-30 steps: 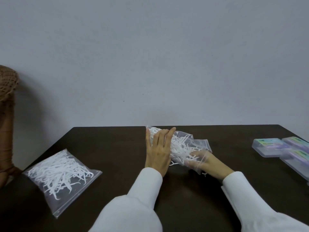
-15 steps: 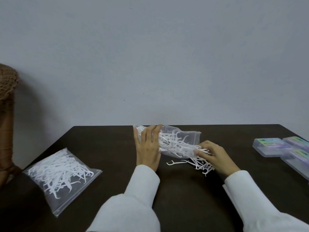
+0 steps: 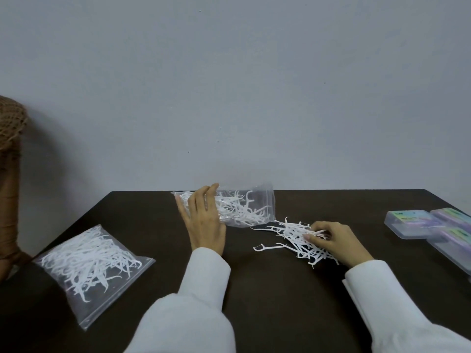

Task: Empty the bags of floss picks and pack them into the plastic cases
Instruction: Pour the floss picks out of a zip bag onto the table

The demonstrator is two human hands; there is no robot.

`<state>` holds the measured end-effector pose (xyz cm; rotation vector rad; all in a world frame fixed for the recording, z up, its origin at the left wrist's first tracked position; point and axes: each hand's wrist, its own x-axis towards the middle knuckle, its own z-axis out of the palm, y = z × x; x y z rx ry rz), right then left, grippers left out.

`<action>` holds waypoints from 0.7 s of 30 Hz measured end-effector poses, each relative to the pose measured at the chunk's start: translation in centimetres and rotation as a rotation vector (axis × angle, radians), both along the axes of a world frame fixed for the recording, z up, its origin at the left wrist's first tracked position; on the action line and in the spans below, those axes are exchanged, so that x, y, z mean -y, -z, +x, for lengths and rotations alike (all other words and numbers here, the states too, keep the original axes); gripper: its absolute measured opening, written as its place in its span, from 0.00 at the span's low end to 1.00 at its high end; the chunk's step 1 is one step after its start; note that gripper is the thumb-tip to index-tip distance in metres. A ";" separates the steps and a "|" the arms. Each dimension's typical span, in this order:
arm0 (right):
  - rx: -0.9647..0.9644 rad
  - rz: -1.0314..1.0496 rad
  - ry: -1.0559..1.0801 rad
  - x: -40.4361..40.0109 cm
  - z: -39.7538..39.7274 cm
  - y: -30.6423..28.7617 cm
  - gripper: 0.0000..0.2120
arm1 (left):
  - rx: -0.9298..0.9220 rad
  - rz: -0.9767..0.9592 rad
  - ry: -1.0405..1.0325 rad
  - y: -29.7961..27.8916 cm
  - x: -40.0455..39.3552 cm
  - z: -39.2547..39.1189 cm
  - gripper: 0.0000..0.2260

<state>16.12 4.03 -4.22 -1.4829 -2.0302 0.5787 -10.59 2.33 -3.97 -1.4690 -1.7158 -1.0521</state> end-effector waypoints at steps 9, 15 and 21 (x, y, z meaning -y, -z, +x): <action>0.000 0.057 -0.038 0.0 -0.1 0.0 0.08 | 0.052 0.011 0.030 0.1 -0.1 0.4 0.41; -0.203 0.142 -0.107 0.8 -1.0 -0.3 0.13 | 0.074 0.029 0.075 0.2 0.0 1.1 0.40; -0.513 0.026 -0.210 1.5 -2.6 -0.9 0.11 | 0.032 0.041 0.211 0.3 0.3 2.9 0.43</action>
